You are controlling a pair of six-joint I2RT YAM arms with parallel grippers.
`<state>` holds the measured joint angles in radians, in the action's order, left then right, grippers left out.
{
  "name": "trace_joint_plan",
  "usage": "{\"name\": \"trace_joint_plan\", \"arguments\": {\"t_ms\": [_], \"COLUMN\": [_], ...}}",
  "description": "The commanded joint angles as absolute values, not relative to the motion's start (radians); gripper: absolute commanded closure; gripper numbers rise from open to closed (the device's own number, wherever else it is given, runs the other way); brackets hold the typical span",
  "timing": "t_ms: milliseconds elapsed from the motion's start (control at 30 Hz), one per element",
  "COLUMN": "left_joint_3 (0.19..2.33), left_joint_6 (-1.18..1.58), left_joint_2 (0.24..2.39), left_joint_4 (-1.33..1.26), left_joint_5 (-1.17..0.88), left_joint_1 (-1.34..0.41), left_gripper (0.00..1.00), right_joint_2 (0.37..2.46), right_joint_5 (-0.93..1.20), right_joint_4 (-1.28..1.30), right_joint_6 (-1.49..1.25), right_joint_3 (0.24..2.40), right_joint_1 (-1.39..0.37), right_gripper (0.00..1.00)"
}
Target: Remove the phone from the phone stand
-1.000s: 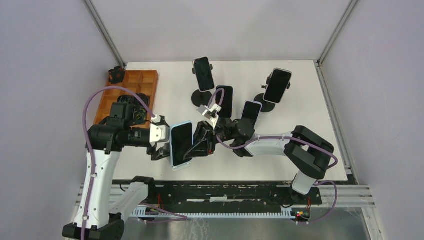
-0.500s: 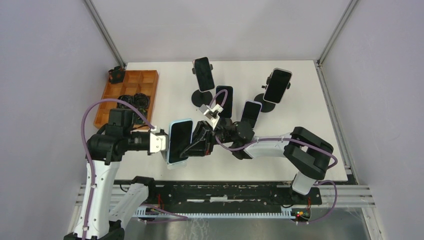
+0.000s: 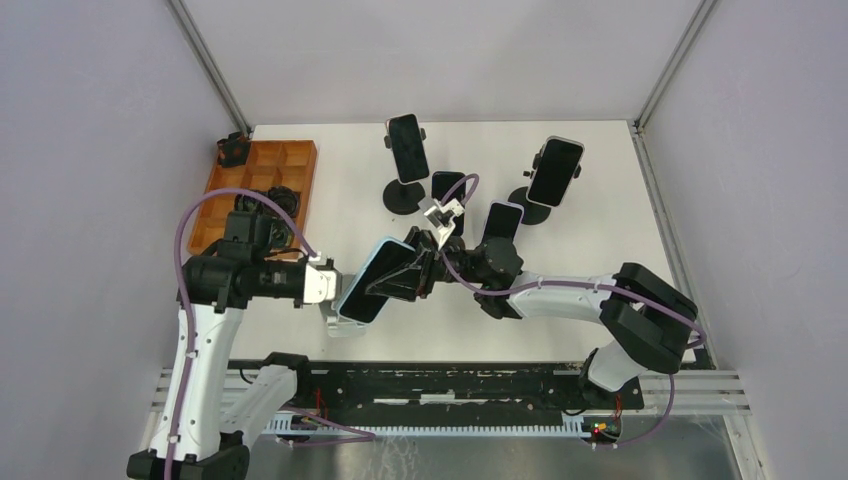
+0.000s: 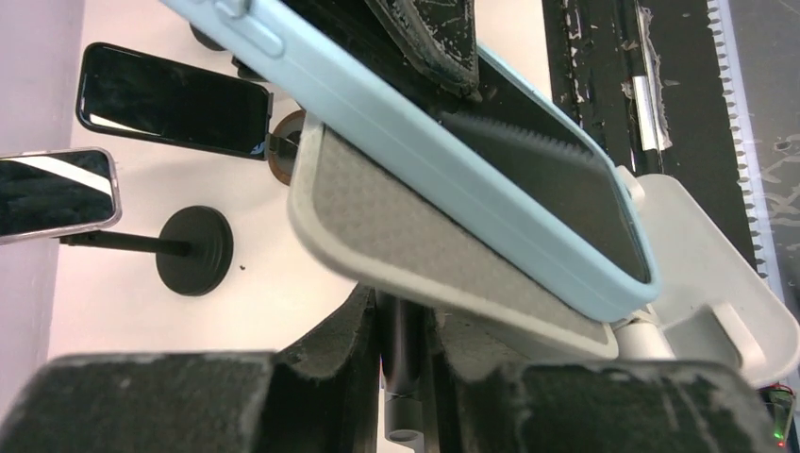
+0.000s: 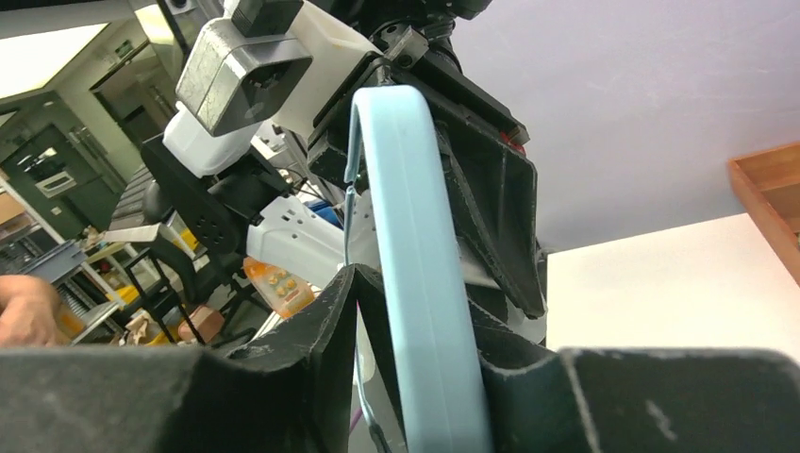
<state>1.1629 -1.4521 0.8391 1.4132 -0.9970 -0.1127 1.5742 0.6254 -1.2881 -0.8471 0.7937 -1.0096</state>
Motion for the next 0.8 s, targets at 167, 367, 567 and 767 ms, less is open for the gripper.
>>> {"name": "trace_joint_plan", "arguments": {"t_ms": [167,367,567,767], "left_joint_3": [1.198,1.165,1.158,1.157], "left_joint_6": [-1.527,-1.499,-1.486,-1.444], "left_joint_2": [0.864,0.873,0.884,0.874], "left_joint_4": [1.464,1.407,1.362,1.284], "left_joint_5": [-1.044,-1.02,-0.98,-0.93], "left_joint_1": [-0.115,-0.115,-0.115,-0.114], "left_gripper": [0.98,0.98,0.98,0.98], "right_joint_2": [1.492,1.368,1.252,1.175], "right_joint_5": [0.525,0.513,0.569,0.597], "right_joint_4": [-1.267,-1.255,-1.162,-0.835], "right_joint_6": [-0.808,-0.81,-0.806,-0.688], "right_joint_3": [0.784,0.7,0.633,0.635], "right_joint_1": [-0.986,-0.926,-0.859,-0.846], "right_gripper": [0.83,0.84,0.84,0.97]}}
